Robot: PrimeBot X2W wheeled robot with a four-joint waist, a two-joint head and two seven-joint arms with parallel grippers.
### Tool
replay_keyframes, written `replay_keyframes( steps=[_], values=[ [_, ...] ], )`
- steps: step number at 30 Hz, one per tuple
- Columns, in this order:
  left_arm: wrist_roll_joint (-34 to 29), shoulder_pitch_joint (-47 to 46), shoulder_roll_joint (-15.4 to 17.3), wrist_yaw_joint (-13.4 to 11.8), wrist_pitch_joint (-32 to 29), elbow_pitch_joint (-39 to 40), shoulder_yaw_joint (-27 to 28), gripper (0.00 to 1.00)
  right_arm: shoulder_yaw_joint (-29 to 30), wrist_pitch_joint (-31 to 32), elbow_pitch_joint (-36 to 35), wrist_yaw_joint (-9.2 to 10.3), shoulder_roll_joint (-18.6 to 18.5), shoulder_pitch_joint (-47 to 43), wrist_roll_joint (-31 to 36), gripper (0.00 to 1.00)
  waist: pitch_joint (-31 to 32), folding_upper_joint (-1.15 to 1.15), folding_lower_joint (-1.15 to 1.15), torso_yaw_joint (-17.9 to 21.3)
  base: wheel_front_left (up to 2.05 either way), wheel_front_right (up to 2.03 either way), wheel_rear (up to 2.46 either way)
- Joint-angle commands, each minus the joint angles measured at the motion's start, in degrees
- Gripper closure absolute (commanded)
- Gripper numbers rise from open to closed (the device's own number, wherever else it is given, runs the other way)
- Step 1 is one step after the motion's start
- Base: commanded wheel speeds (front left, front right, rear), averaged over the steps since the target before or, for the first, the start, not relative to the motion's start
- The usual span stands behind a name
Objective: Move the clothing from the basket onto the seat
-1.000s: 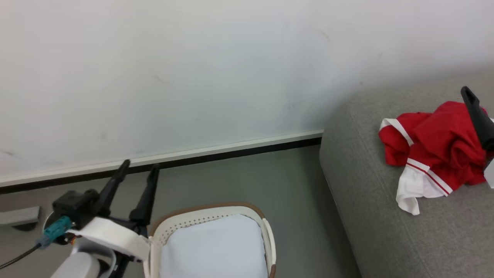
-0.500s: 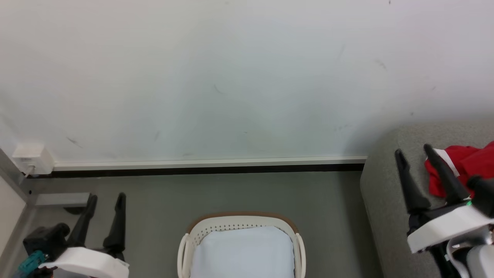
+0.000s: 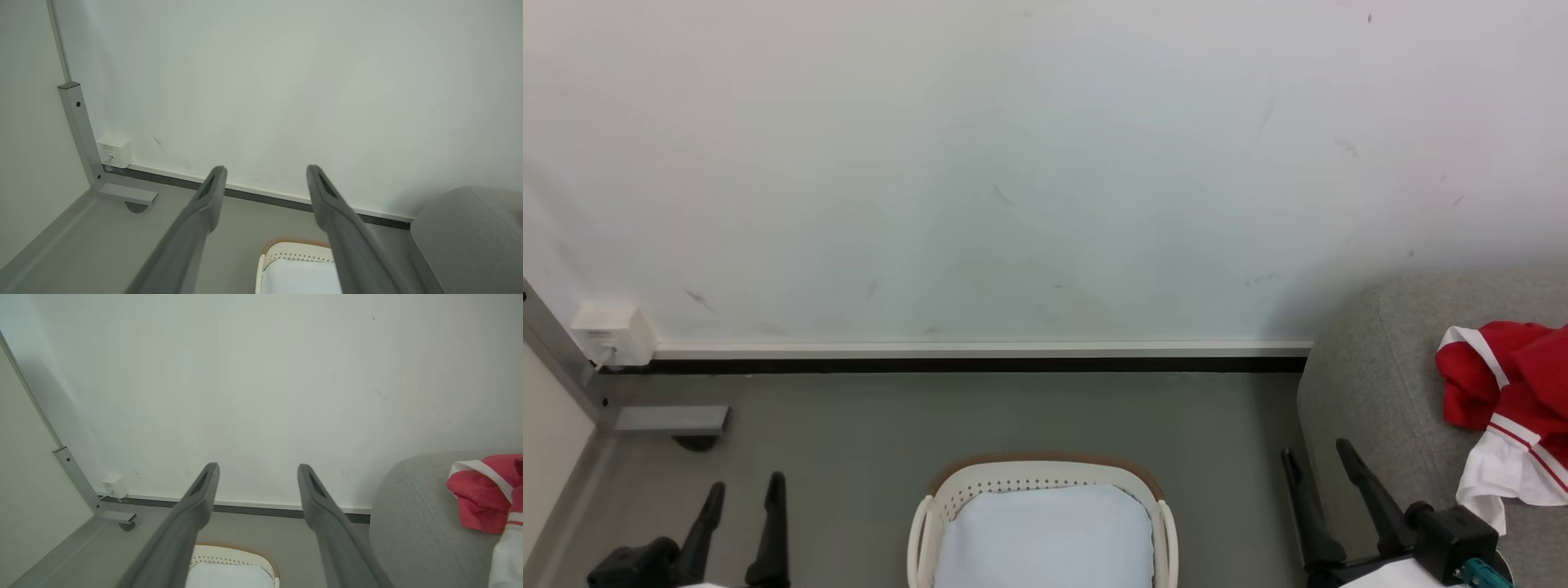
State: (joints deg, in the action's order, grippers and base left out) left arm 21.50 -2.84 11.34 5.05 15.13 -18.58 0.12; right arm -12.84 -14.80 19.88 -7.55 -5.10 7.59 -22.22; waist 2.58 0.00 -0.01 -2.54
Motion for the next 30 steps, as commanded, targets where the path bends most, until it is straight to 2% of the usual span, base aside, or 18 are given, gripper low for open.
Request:
replay_keyframes(
  steps=[1,4,12,23,30],
  values=[
    [-1.38,0.86,-0.70,0.40,0.00,-0.66,0.93,0.00,0.36,-0.49,-0.22,0.13,0.22,-1.12,1.28,0.00,0.16,0.00,0.01,0.23,0.00,0.00,0.00],
    [-2.79,1.35,-2.04,1.04,0.00,-1.16,2.25,0.00,-0.86,-0.37,-0.24,0.13,0.96,-2.05,3.30,0.00,0.22,0.00,0.01,0.58,0.00,0.00,0.00],
    [-5.76,2.39,-4.12,1.98,0.00,-1.89,3.75,0.00,-2.00,-0.40,-0.62,0.13,1.92,-2.89,3.31,0.00,0.54,0.00,0.01,1.57,0.00,0.00,0.00],
    [-6.73,2.05,-5.29,2.46,0.00,-2.28,4.58,0.00,-1.71,-0.41,-0.69,0.13,2.19,-2.09,3.29,0.00,0.73,0.00,0.01,2.34,0.00,0.00,0.00],
    [-5.28,1.79,-4.62,2.42,0.00,-2.60,3.49,0.00,-1.44,-0.41,-0.28,0.13,2.20,-1.89,3.45,0.00,0.62,0.00,0.01,2.40,0.00,0.00,0.00]
  ],
)
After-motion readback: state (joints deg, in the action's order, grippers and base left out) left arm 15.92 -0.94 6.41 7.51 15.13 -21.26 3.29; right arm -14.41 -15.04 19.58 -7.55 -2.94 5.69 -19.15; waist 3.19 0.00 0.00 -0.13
